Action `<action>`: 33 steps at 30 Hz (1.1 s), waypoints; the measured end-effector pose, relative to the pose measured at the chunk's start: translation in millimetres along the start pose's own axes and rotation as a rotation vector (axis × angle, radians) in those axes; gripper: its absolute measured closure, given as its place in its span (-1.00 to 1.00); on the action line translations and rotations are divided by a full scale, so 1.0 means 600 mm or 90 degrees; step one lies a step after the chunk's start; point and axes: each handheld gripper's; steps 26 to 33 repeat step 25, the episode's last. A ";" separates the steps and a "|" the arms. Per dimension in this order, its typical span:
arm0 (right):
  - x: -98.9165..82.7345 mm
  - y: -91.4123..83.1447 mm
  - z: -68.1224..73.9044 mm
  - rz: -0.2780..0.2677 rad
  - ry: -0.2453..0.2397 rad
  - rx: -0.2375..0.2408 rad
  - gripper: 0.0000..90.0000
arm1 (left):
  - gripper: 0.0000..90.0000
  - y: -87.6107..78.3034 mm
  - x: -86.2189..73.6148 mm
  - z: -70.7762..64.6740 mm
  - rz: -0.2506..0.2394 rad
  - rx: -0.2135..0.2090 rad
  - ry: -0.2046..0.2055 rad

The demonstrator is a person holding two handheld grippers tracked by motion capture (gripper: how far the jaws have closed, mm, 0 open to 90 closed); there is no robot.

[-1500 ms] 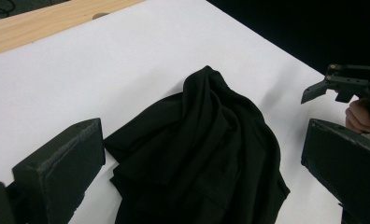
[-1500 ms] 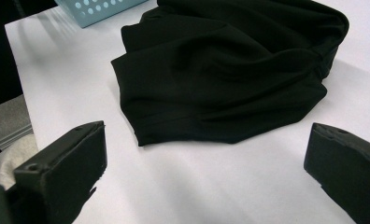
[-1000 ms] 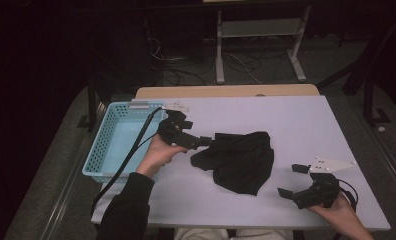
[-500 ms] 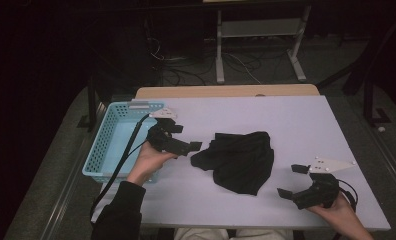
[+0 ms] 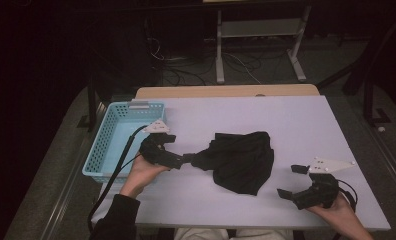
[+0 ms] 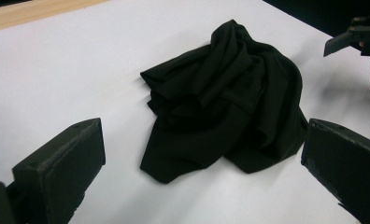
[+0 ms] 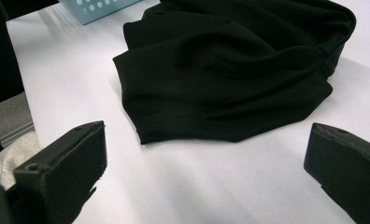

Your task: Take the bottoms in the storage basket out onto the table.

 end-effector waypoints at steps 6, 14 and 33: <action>0.000 0.000 0.000 0.001 0.001 0.000 -1.00 | -1.00 -0.013 -0.025 0.000 -0.010 0.007 0.007; 0.000 0.000 0.001 0.001 0.002 0.000 -1.00 | -1.00 -0.020 -0.072 0.002 -0.055 0.014 0.007; 0.000 0.000 0.001 0.000 0.000 0.000 -1.00 | -1.00 -0.032 -0.094 0.002 -0.052 0.030 0.016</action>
Point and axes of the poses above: each handheld gripper's, and its own axes: y roughly forward along the jaws, x roughly out of its top, z roughly to its left, and after that the axes turned 13 degrees about -y, right-handed
